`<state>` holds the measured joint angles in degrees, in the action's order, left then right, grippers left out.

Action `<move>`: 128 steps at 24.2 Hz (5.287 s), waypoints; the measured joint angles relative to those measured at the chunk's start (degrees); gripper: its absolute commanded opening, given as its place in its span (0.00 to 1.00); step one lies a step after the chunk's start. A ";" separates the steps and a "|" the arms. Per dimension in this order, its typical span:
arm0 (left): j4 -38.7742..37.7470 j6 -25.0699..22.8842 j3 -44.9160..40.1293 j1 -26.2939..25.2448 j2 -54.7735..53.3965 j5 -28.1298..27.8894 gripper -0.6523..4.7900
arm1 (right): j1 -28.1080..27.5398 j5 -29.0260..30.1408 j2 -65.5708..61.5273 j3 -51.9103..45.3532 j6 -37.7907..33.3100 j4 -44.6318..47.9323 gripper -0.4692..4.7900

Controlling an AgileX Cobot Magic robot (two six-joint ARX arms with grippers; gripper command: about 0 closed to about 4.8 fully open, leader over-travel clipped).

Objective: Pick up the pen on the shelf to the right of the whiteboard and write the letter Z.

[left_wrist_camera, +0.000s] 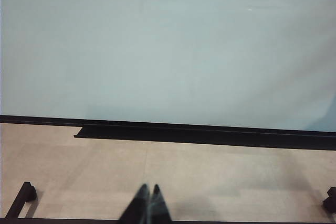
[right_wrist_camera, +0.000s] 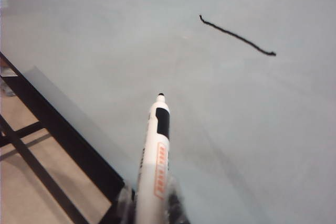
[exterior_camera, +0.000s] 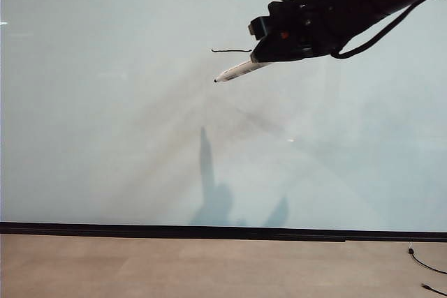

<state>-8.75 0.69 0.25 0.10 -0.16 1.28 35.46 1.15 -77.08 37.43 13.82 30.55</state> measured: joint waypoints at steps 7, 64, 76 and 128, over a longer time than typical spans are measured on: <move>0.00 0.00 0.00 0.00 0.00 0.00 0.11 | -0.11 -0.11 -5.79 4.74 3.04 -2.54 0.07; 0.00 0.00 0.00 0.00 0.00 0.00 0.11 | -1.77 -4.70 -5.20 6.71 4.57 -2.86 0.07; 0.00 0.00 0.00 0.00 0.00 0.00 0.11 | -2.29 -6.12 -1.14 6.69 5.60 -4.33 0.07; -0.02 0.02 0.00 0.00 0.00 -0.02 0.11 | 1.81 -3.96 -5.07 -4.66 -5.27 12.98 0.07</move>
<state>-8.78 0.71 0.25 0.10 -0.16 1.26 37.28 -2.81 -82.15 32.77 8.56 43.53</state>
